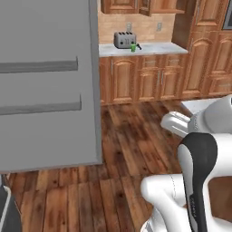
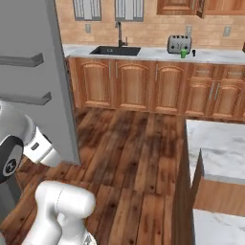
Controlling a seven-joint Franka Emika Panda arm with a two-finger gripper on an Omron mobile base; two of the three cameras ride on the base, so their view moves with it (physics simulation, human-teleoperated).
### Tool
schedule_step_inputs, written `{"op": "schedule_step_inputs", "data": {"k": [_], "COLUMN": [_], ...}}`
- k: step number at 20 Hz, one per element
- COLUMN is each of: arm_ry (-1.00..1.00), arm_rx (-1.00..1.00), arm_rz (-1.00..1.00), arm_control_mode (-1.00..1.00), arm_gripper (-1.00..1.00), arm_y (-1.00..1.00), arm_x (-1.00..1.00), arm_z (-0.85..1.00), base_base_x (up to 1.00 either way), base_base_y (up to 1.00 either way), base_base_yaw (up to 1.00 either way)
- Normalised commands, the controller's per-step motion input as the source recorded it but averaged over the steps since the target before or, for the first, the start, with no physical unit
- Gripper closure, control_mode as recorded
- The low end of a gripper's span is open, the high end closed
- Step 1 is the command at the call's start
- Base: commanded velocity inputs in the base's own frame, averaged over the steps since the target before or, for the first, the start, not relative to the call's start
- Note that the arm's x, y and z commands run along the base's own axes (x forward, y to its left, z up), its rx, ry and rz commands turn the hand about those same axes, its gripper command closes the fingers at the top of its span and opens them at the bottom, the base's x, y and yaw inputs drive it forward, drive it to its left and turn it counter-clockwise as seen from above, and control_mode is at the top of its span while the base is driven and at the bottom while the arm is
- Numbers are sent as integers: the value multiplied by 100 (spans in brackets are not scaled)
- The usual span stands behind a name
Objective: Move the cup from next to the sink to the open cabinet. Then, move the bowl with the carrot to the fridge to clear the area for faucet cleaning.
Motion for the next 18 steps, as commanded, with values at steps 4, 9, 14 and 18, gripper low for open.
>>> {"op": "schedule_step_inputs", "data": {"k": [4,9,14,18], "arm_ry": [0,0,0,0], "arm_rx": [0,0,0,0], "arm_rz": [0,0,0,0], "arm_control_mode": [100,100,100,100], "arm_gripper": [-100,-100,-100,-100], "arm_y": [0,0,0,0], "arm_x": [0,0,0,0], "arm_z": [0,0,0,0], "base_base_x": [66,100,100,100], "base_base_y": [-100,-95,-12,-3], "base_base_yaw": [-27,0,15,15]}}
